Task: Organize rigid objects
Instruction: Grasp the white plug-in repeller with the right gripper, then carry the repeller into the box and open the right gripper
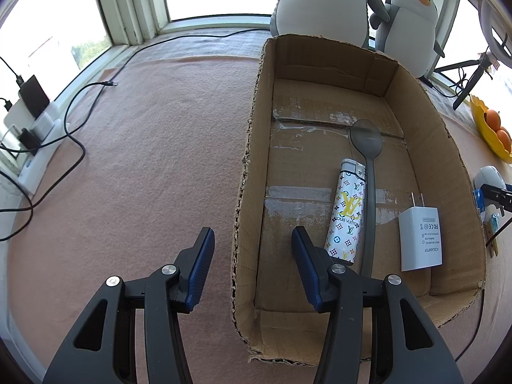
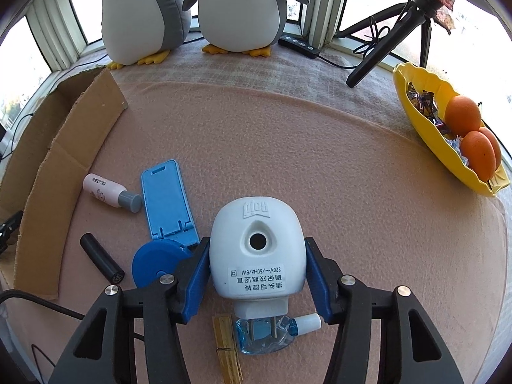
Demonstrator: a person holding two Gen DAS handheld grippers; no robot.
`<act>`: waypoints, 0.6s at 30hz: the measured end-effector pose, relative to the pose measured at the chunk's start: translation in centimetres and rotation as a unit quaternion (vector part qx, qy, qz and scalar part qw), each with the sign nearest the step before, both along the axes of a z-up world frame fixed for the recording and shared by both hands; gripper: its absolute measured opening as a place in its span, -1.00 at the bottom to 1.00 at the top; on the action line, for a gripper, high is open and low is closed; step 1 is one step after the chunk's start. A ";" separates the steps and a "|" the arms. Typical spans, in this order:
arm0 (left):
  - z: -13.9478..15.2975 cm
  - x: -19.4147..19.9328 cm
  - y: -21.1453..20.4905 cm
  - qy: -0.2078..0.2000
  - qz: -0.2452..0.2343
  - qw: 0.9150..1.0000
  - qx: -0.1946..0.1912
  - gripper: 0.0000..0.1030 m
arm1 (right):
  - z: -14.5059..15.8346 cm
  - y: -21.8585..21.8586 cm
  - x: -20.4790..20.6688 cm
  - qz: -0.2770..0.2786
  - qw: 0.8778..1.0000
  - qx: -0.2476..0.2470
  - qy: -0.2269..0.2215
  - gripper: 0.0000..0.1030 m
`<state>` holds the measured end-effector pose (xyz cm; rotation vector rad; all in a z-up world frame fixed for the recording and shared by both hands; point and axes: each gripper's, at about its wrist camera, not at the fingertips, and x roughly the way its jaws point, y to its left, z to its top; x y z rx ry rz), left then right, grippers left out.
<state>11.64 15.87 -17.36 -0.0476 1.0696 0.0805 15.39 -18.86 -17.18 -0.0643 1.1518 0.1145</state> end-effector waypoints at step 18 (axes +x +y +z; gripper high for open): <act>0.0 0.0 0.0 0.000 0.000 1.000 0.000 -0.01 | 7.3 3.1 -1.0 0.016 0.997 0.043 -0.063 -0.01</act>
